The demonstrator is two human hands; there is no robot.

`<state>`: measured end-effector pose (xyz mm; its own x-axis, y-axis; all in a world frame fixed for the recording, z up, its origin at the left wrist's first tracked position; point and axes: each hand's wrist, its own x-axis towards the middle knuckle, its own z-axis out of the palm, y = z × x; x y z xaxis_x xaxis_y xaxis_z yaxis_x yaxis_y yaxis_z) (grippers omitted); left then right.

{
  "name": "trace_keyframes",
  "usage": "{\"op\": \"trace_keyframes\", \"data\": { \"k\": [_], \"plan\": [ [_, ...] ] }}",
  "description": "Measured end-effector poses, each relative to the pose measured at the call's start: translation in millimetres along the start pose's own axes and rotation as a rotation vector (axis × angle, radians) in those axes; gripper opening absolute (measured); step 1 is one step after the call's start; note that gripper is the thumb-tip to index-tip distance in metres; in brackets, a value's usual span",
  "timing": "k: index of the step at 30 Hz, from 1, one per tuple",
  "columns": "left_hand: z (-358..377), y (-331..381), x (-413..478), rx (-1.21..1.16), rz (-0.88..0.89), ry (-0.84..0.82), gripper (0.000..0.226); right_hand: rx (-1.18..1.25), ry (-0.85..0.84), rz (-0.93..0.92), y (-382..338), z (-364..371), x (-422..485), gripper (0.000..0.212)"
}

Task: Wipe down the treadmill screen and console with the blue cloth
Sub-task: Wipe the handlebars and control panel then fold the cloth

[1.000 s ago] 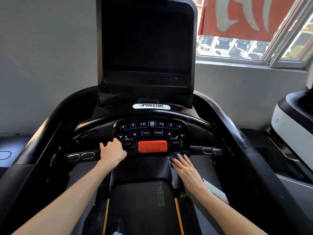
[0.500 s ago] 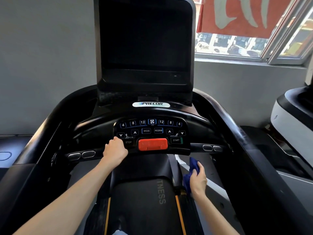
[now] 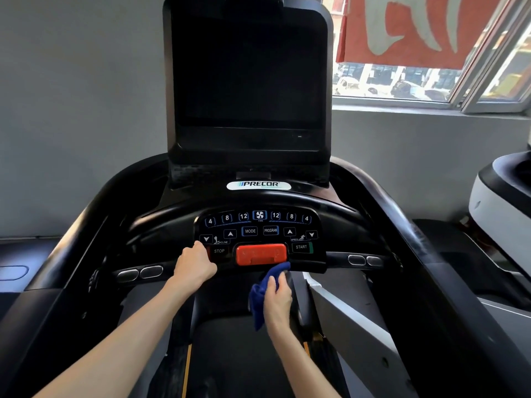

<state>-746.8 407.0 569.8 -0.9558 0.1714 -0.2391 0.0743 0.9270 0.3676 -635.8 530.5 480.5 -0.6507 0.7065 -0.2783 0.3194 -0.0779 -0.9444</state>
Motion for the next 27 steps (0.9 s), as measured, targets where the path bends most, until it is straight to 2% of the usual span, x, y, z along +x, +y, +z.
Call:
{"op": "trace_keyframes", "data": {
  "k": [3,6,8,10,13,16,18,20,22,25,27],
  "plan": [
    [-0.6,3.7,0.1,-0.015,-0.017,-0.017,0.039,0.07,-0.052,0.059,-0.6,-24.3,5.7,0.043],
    [-1.2,2.1,-3.1,-0.022,-0.022,-0.048,0.054,0.18,0.088,0.137,-6.9,-28.2,14.5,0.046],
    [-1.9,-4.2,-5.3,-0.028,0.006,-0.077,0.067,0.144,0.113,0.127,-11.4,-13.0,13.3,0.045],
    [-3.7,-9.1,-5.3,-0.03,0.038,-0.085,0.074,0.089,0.065,0.118,-11.4,12.3,4.4,0.041],
    [-2.6,-5.4,-2.1,-0.019,0.025,-0.056,0.062,0.066,-0.057,0.135,-10.7,39.6,-11.3,0.041],
    [-0.3,5.7,-0.1,-0.037,-0.062,-0.044,0.047,0.1,-0.091,0.126,-5.9,31.8,-8.7,0.042],
    [-0.1,11.6,4.5,-0.045,-0.091,-0.019,0.038,0.114,-0.019,0.1,-4.1,7.9,-4.7,0.043],
    [-1.0,16.5,7.9,-0.014,-0.089,-0.009,0.029,0.128,0.156,0.077,-9.8,-25.4,2.1,0.043],
    [-1.9,19.4,8.5,0.016,-0.074,0.005,0.023,0.086,0.306,-0.033,-23.4,-60.2,12.8,0.043],
    [-1.9,23.0,4.3,0.041,-0.061,0.029,0.021,-0.163,0.296,-0.233,-36.8,-94.1,43.0,0.045],
    [-2.4,26.7,2.4,0.028,-0.056,0.02,0.016,-0.338,0.255,-0.283,-32.0,-97.1,63.6,0.048]
  ]
}}
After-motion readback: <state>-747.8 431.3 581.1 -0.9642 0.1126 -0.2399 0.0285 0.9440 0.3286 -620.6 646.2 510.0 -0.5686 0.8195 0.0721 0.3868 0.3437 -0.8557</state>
